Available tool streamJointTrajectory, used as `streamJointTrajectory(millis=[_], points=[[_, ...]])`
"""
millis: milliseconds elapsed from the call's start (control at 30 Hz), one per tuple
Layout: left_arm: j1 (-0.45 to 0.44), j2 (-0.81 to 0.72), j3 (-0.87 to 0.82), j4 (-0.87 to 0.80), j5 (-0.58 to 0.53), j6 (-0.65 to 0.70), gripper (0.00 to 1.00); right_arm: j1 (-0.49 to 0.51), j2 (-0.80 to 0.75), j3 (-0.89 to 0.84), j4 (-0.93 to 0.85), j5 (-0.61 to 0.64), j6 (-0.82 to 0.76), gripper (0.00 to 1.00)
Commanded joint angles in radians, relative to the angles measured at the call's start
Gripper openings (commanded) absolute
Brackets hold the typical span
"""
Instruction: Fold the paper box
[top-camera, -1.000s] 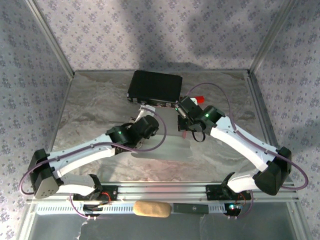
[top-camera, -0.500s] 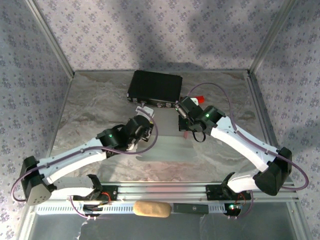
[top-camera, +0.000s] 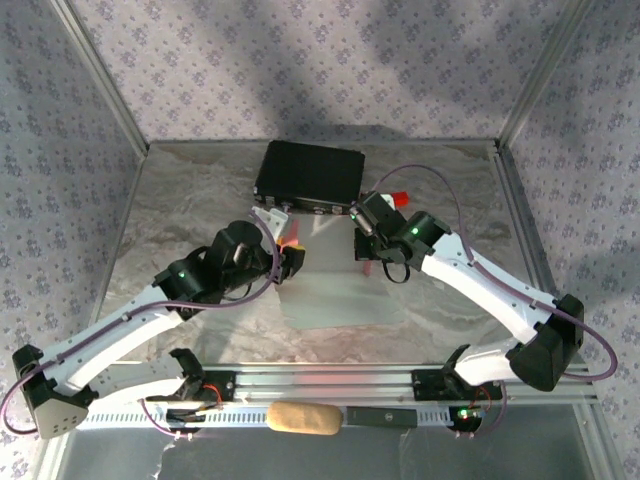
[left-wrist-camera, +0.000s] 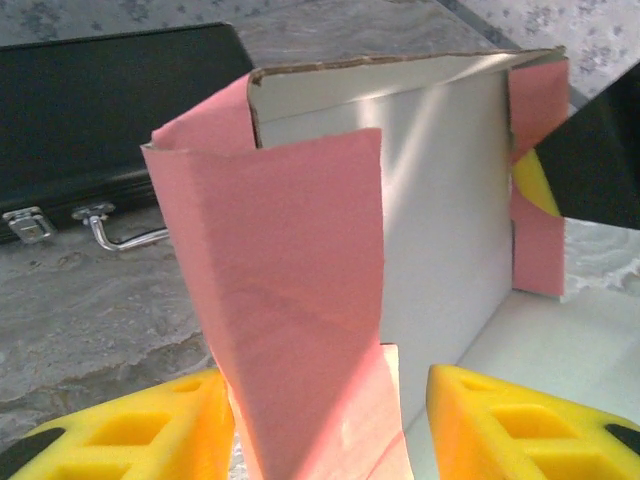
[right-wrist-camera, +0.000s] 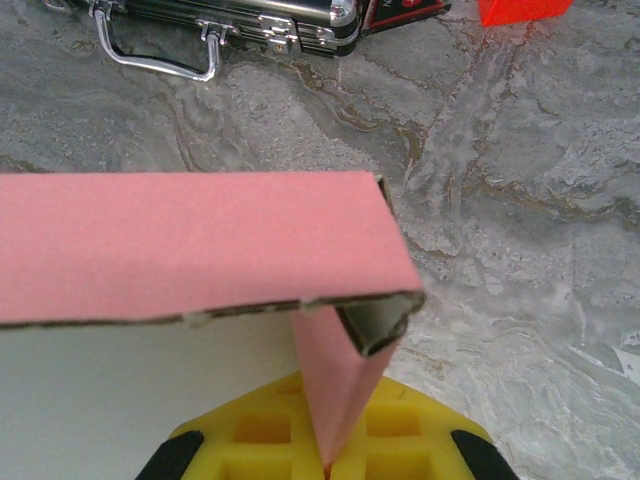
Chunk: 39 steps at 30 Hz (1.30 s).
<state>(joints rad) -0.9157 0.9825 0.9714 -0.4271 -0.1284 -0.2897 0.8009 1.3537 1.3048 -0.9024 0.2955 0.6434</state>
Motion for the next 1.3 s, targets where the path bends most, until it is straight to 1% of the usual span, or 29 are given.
streamJointTrajectory(millis=[0, 33, 67, 133, 200, 267, 300, 433, 500, 600, 700, 767, 867, 933, 1067, 1133, 1200, 1267], points=[[0.005, -0.027, 0.047, 0.048, 0.214, 0.004, 0.54, 0.015, -0.007, 0.011, 0.030, -0.047, -0.004, 0.00], [0.011, -0.034, 0.050, 0.046, 0.242, 0.007, 0.54, 0.014, -0.008, 0.010, 0.030, -0.048, -0.004, 0.00], [0.019, -0.040, 0.056, 0.032, 0.244, 0.009, 0.53, 0.012, -0.007, 0.010, 0.030, -0.048, -0.004, 0.00], [0.061, -0.060, 0.057, 0.003, 0.258, 0.004, 0.51, 0.014, -0.009, 0.009, 0.030, -0.052, -0.005, 0.00], [0.135, -0.094, 0.038, 0.013, 0.330, -0.012, 0.50, 0.012, -0.011, 0.008, 0.030, -0.056, -0.007, 0.00], [0.214, -0.117, 0.020, 0.036, 0.429, -0.036, 0.49, 0.010, -0.010, 0.009, 0.033, -0.060, -0.006, 0.00], [0.237, -0.117, 0.020, 0.037, 0.462, -0.040, 0.49, 0.010, -0.009, 0.009, 0.033, -0.062, -0.007, 0.00], [0.265, -0.101, 0.020, 0.050, 0.560, -0.035, 0.50, 0.009, -0.006, 0.010, 0.036, -0.064, -0.006, 0.00], [0.270, -0.093, 0.027, 0.030, 0.552, -0.023, 0.49, 0.008, -0.006, 0.008, 0.036, -0.062, -0.006, 0.00], [0.301, -0.091, 0.026, -0.009, 0.505, -0.010, 0.42, 0.006, -0.006, 0.010, 0.036, -0.065, -0.007, 0.00], [0.335, -0.100, 0.003, -0.003, 0.501, -0.007, 0.41, 0.007, -0.006, 0.012, 0.035, -0.066, -0.007, 0.00], [0.337, -0.089, -0.002, 0.003, 0.507, -0.003, 0.41, 0.006, -0.005, 0.010, 0.037, -0.067, -0.007, 0.00], [0.334, -0.067, -0.001, -0.011, 0.500, 0.012, 0.41, 0.007, -0.005, 0.010, 0.038, -0.068, -0.006, 0.00], [0.335, -0.080, -0.013, -0.015, 0.462, 0.018, 0.44, 0.006, -0.006, 0.009, 0.036, -0.068, -0.007, 0.00], [0.334, -0.111, -0.022, -0.051, 0.403, 0.033, 0.44, 0.004, -0.005, 0.009, 0.040, -0.069, -0.007, 0.00], [0.332, -0.102, -0.023, -0.076, 0.395, 0.040, 0.44, 0.003, -0.004, 0.012, 0.041, -0.073, -0.007, 0.00], [0.317, -0.093, -0.029, -0.092, 0.369, 0.041, 0.44, 0.004, -0.004, 0.014, 0.041, -0.074, -0.007, 0.00], [0.286, -0.089, -0.041, -0.096, 0.315, 0.042, 0.44, 0.002, -0.002, 0.015, 0.044, -0.074, -0.007, 0.00]])
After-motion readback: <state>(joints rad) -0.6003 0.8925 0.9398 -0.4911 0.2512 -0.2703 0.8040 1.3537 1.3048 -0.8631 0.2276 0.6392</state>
